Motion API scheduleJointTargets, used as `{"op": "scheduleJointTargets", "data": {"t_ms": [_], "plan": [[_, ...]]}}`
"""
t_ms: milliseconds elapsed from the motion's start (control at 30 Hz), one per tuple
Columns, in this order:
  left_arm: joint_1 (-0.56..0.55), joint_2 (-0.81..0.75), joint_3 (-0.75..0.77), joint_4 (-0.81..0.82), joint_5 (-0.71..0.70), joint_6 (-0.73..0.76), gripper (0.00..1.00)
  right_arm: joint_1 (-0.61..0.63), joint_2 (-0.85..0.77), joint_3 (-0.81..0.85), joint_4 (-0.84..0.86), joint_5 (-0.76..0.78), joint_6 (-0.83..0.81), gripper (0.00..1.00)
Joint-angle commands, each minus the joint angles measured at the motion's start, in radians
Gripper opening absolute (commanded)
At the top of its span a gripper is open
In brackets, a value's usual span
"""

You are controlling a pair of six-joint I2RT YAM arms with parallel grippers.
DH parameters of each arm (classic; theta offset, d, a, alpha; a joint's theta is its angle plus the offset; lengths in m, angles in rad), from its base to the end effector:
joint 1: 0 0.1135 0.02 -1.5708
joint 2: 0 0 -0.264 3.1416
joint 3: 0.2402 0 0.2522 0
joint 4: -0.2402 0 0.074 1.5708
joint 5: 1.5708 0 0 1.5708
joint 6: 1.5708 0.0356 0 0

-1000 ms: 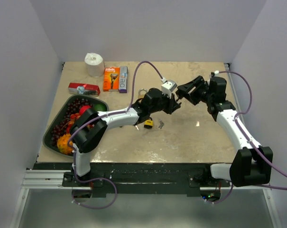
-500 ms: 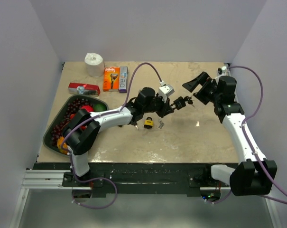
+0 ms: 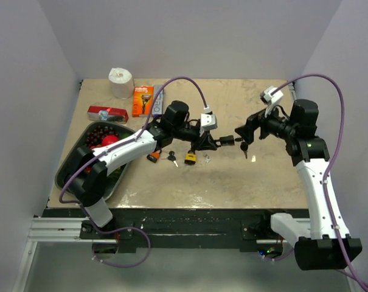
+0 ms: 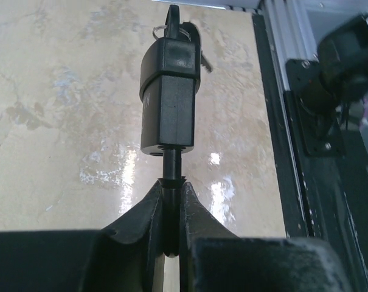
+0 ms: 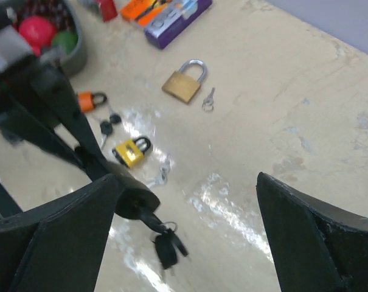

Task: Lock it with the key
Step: Pick up the lock from the center of the board, then lock the lock.

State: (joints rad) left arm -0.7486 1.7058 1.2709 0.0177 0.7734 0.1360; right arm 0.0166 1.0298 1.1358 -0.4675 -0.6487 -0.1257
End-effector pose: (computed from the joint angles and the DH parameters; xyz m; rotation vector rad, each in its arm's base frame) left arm 0.2717 -0.2863 0.2860 1.3193 1.5622 -1.1552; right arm 0.2166 0.0251 0.3892 -0.5584 1.8089 0.5496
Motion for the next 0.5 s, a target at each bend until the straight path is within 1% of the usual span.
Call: {"op": "scheduleJointTargets", "data": {"t_ms": [0, 33, 67, 100, 167, 233, 300, 367, 433, 467], "plan": [[0.012, -0.087, 0.096, -0.163, 0.205, 0.273, 0.0, -0.001, -0.053, 0.039, -0.302, -0.138, -0.52, 0.99], [0.012, -0.087, 0.103, -0.194, 0.228, 0.325, 0.0, 0.0, -0.062, 0.047, -0.345, -0.147, -0.585, 0.99], [0.012, -0.086, 0.111, -0.244, 0.237, 0.342, 0.0, -0.001, -0.059, 0.065, -0.388, -0.164, -0.642, 0.99], [0.012, -0.087, 0.119, -0.26, 0.244, 0.355, 0.0, -0.001, -0.054, 0.073, -0.48, -0.176, -0.757, 0.99], [0.012, -0.084, 0.119, -0.269, 0.254, 0.367, 0.0, 0.002, -0.019, 0.1, -0.551, -0.199, -0.843, 0.99], [0.009, -0.083, 0.12, -0.253, 0.257, 0.353, 0.0, 0.019, 0.006, 0.12, -0.589, -0.206, -0.853, 0.98], [0.008, -0.075, 0.127, -0.243, 0.251, 0.346, 0.0, 0.046, 0.041, 0.133, -0.641, -0.213, -0.913, 0.96], [0.006, -0.063, 0.145, -0.239, 0.241, 0.324, 0.0, 0.066, 0.056, 0.137, -0.649, -0.21, -0.931, 0.95], [0.006, -0.052, 0.157, -0.242, 0.233, 0.307, 0.0, 0.098, 0.055, 0.127, -0.637, -0.2, -0.927, 0.96], [0.005, -0.045, 0.166, -0.239, 0.228, 0.306, 0.0, 0.111, 0.053, 0.124, -0.629, -0.197, -0.93, 0.99]]}}
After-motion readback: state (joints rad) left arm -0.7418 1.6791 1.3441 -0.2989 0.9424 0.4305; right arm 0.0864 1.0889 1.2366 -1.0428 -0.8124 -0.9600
